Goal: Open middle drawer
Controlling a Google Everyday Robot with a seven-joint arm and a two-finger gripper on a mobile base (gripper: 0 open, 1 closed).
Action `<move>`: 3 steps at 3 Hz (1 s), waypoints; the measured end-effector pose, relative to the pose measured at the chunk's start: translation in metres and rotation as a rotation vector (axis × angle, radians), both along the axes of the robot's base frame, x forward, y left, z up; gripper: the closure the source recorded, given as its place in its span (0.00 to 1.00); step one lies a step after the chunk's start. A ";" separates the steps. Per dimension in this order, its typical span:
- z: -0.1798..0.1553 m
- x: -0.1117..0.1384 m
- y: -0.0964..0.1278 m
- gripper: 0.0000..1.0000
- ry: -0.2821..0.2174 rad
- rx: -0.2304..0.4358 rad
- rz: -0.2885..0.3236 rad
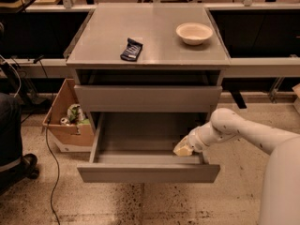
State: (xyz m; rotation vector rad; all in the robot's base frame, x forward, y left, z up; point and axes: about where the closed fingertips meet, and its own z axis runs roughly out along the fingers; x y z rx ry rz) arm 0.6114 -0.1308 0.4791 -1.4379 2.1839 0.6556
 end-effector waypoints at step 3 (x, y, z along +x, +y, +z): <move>-0.076 -0.004 0.014 1.00 0.064 0.133 0.060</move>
Offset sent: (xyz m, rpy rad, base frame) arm -0.0053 0.0048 -0.0885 0.1623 0.0023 0.0551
